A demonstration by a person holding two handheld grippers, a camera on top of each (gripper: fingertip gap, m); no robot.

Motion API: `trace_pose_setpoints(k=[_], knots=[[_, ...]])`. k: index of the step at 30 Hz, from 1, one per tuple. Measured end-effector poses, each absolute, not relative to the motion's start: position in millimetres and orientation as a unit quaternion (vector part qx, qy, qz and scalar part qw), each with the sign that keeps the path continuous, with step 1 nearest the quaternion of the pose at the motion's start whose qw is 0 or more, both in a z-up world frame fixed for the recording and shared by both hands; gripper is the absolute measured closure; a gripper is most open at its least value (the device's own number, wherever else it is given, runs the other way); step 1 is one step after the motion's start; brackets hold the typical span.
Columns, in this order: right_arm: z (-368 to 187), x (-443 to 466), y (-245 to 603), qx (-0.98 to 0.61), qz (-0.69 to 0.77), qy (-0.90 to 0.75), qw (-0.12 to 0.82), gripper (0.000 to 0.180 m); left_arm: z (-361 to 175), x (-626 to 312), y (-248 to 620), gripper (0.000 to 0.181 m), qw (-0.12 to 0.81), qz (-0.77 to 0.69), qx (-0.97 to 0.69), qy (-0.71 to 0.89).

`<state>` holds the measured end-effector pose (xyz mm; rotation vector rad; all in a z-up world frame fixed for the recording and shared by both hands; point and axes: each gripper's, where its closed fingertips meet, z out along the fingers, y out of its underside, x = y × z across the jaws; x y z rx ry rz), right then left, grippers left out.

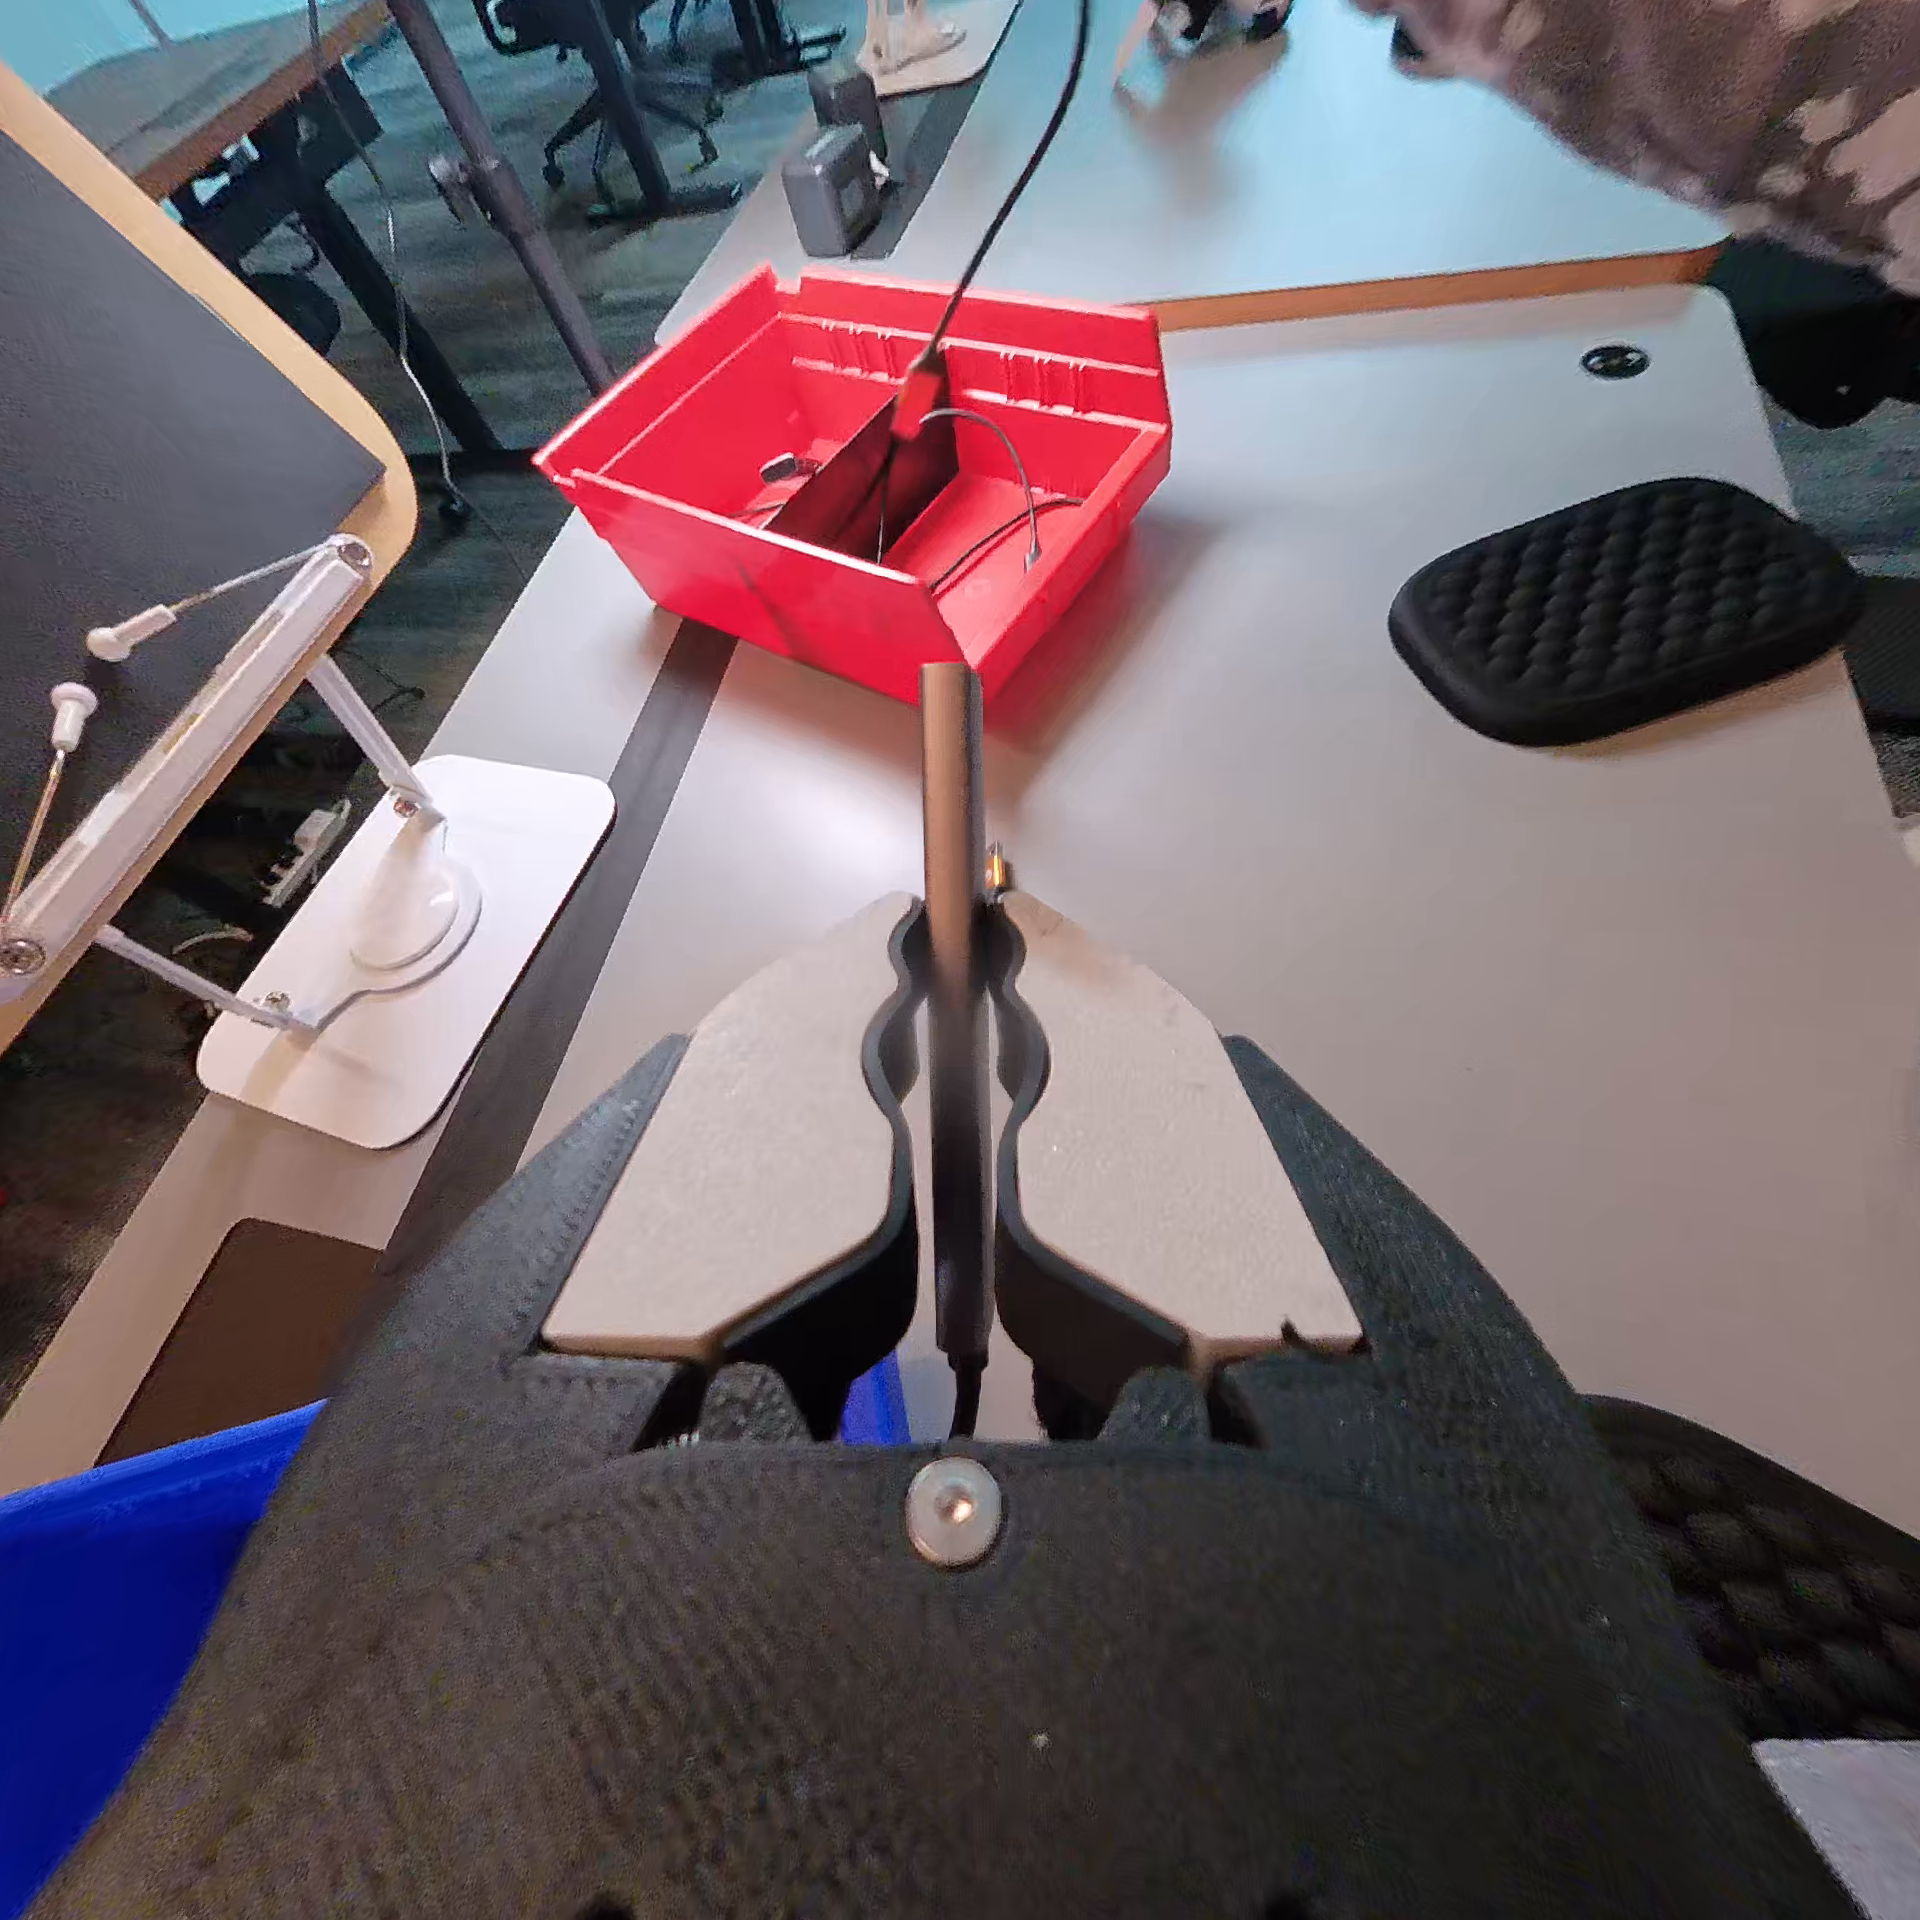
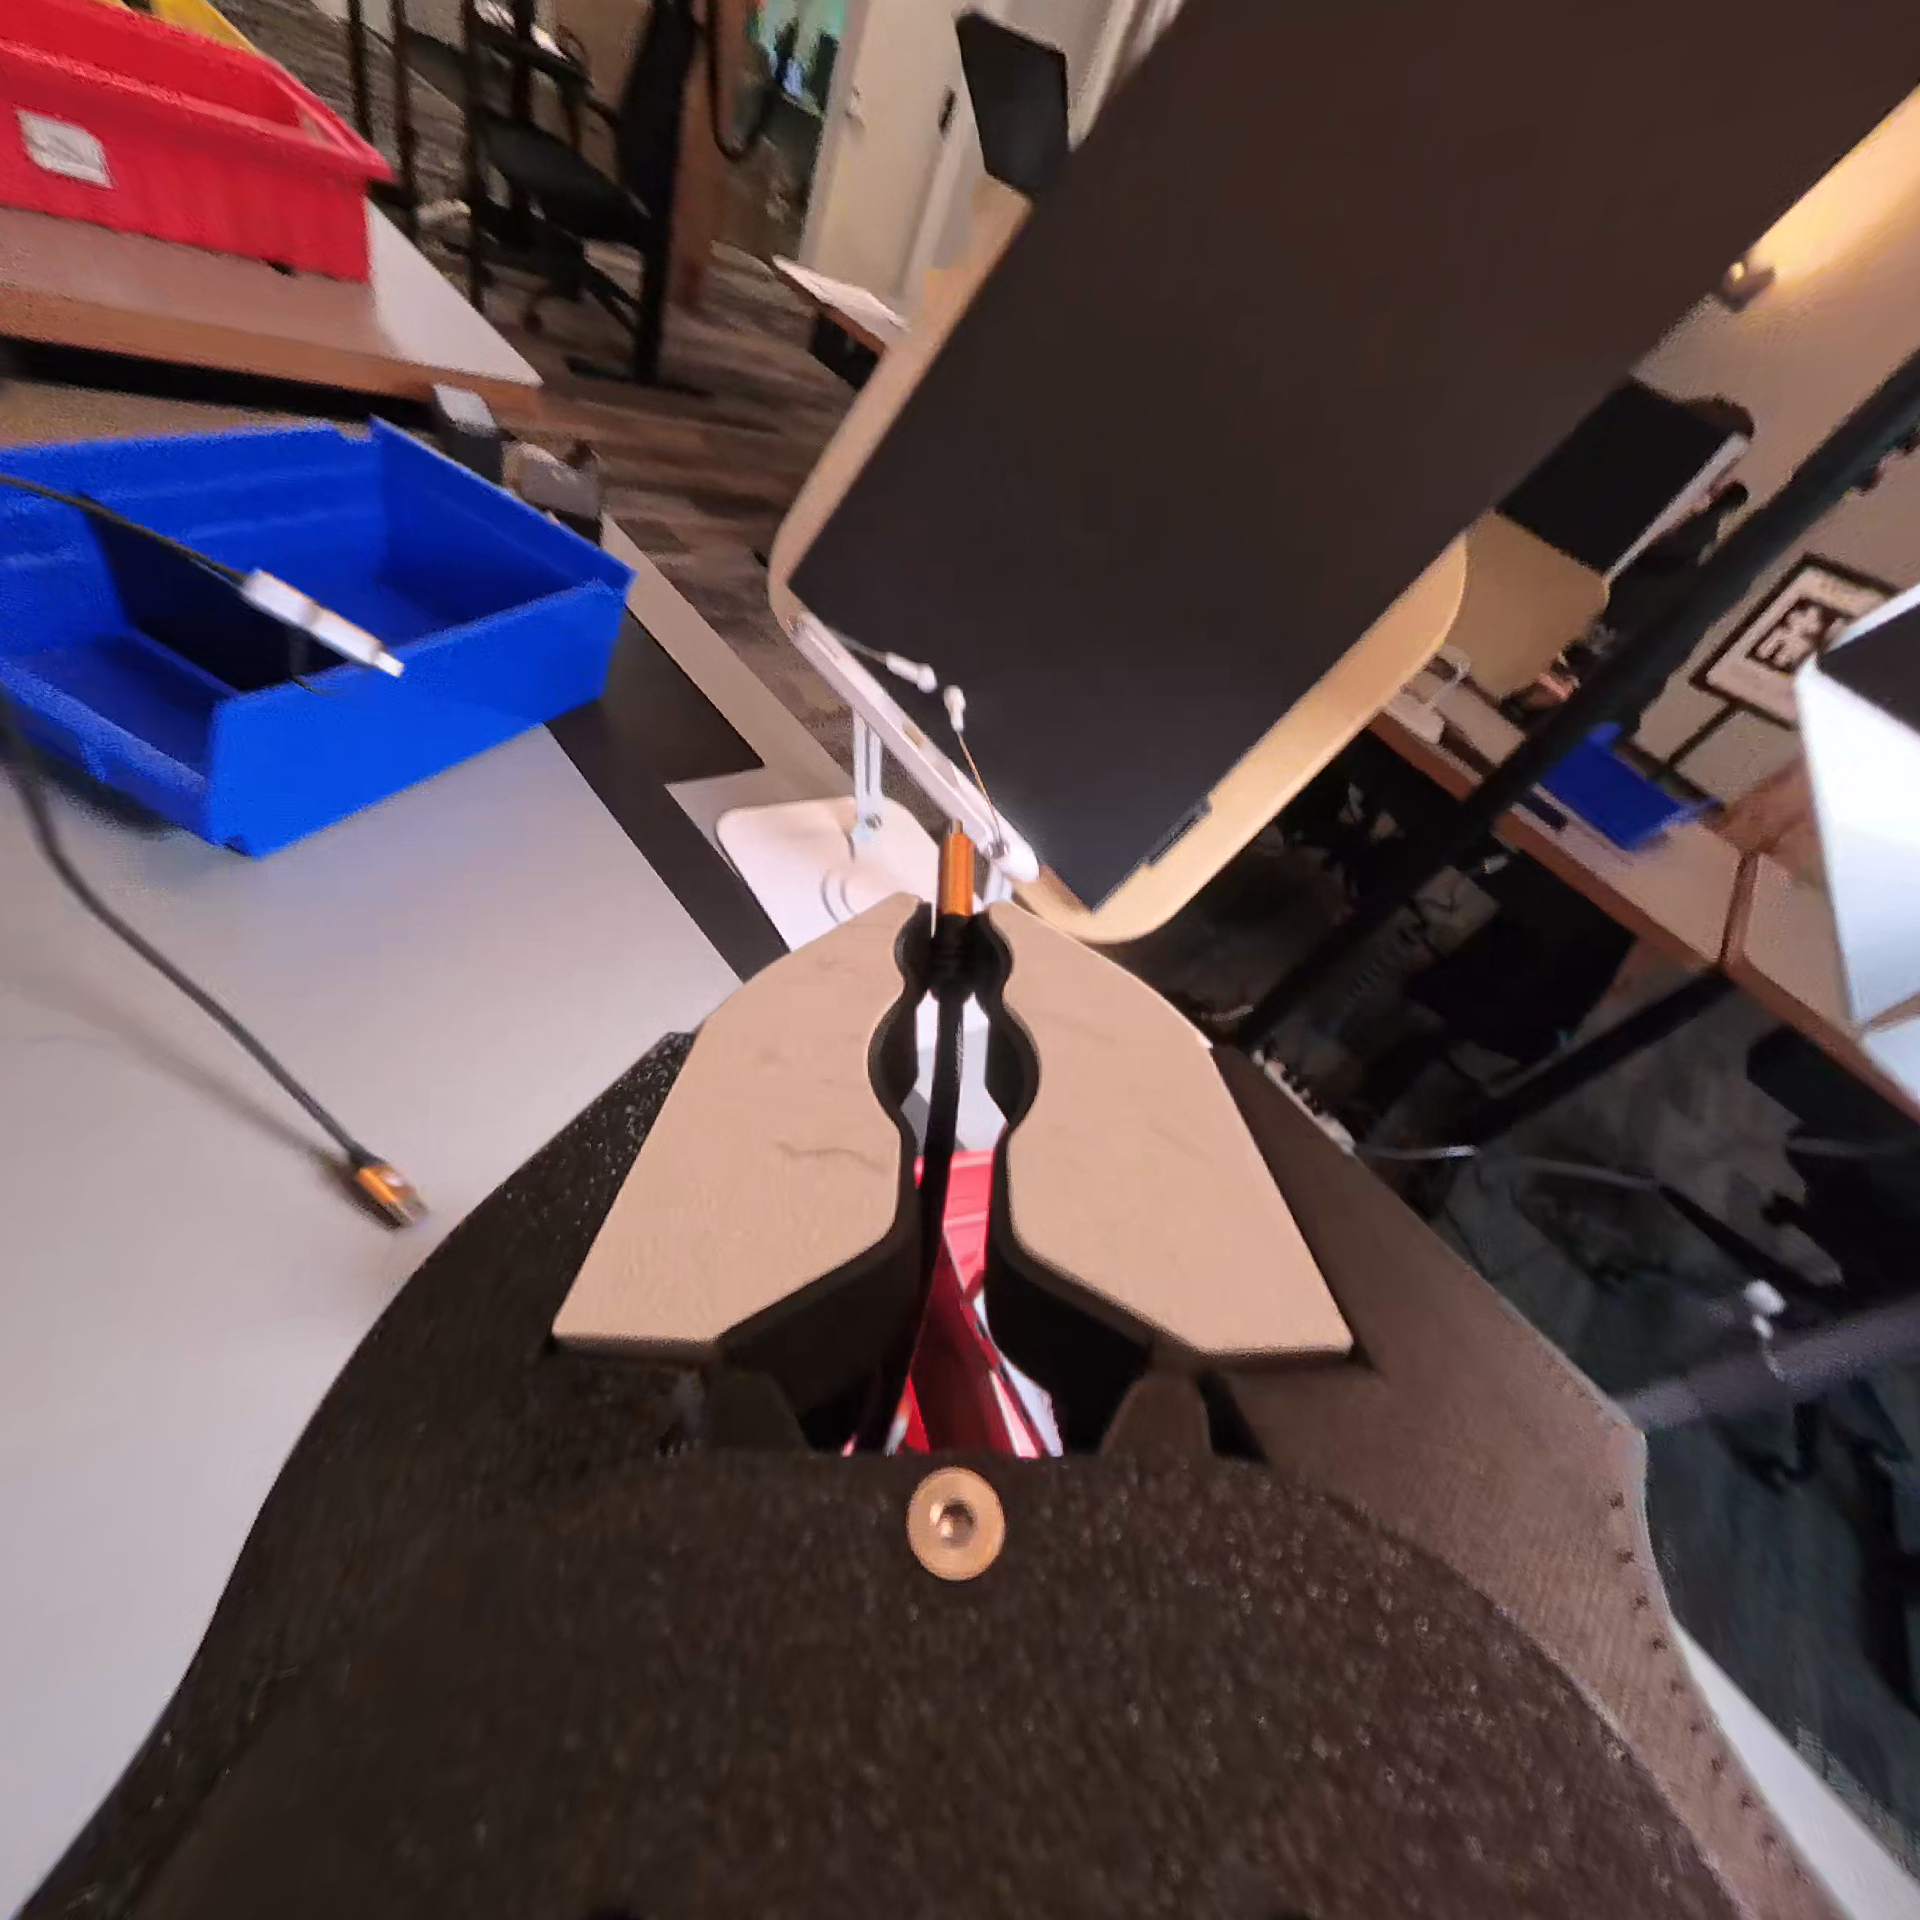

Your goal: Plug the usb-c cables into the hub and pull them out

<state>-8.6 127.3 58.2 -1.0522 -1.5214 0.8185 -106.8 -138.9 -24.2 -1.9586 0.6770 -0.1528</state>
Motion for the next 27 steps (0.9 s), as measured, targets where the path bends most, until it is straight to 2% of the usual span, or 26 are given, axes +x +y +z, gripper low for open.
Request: trace_pose_setpoints(k=[4,9,11,14,20,27], knots=[[-24,-13,143,-0.486,0.292,-0.667,0.484,0.172,-20,-105,-142,0.17,0.512,-0.064,-0.808,0.284],[-139,14,152,-0.518,0.138,-0.763,0.361,0.172,-26,-100,-140,0.17,0.501,-0.064,-0.811,0.296],[-161,29,150,-0.515,0.085,-0.795,0.308,0.156,-30,-96,-138,0.17,0.492,-0.068,-0.814,0.302],[-148,32,137,-0.517,0.095,-0.8,0.29,0.14,-37,-87,-134,0.17,0.477,-0.074,-0.818,0.313],[-60,2,46,-0.439,0.272,-0.786,0.34,0.141,-47,-71,-126,0.17,0.46,-0.08,-0.819,0.333],[-31,-12,-71,-0.337,0.415,-0.769,0.35,0.144,-6,-46,-121,0.17,0.558,-0.131,-0.747,0.336]])
